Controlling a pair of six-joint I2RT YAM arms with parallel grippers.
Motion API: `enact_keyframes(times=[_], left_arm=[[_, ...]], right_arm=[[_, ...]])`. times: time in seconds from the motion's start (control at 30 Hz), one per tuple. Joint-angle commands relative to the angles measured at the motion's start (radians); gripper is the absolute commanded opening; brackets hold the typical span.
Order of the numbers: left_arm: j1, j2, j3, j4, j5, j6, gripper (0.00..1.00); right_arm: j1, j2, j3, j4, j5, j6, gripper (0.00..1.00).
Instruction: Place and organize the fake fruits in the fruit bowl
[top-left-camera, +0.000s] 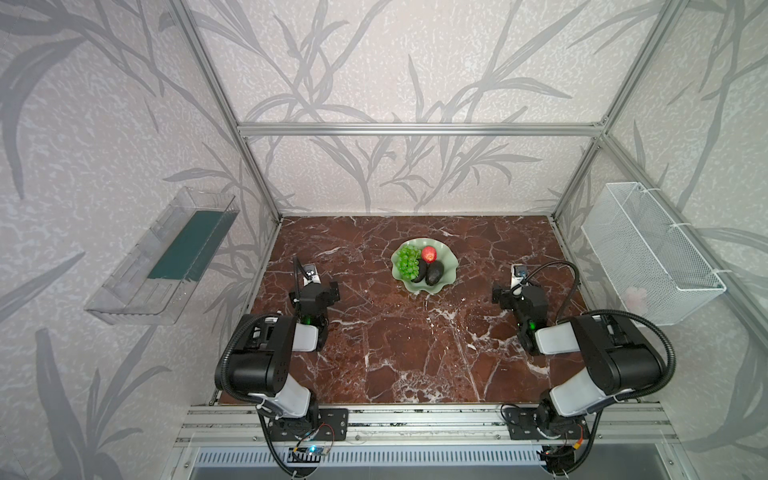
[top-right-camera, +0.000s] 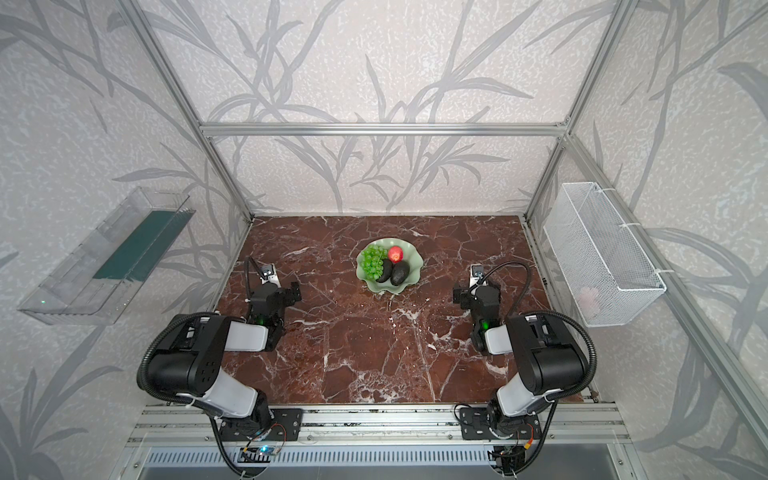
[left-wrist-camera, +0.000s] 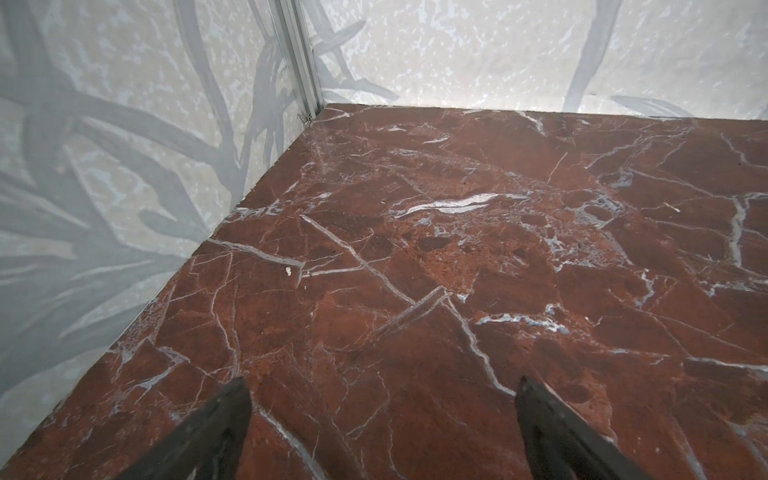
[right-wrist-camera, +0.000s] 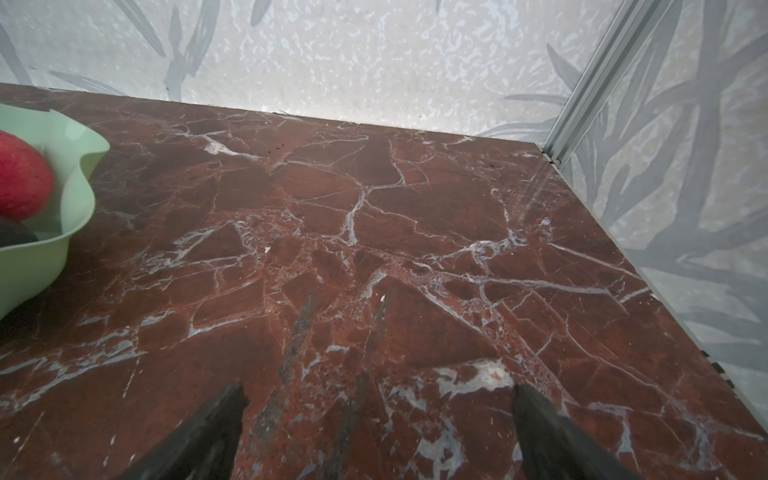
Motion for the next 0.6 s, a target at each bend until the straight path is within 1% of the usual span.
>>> enact_keyframes(times=[0.0,0.57], left_arm=[[0.003,0.003,0.018,0.043,-0.011,0.002,0.99],[0.005,0.003,0.018,0.044,-0.013,0.004,0.99]], right_arm=[[0.0,-0.001,0.031,-0.014,0.01,-0.005,0.99],[0.0,0.0,0.026,-0.007,-0.002,-0.012,0.99]])
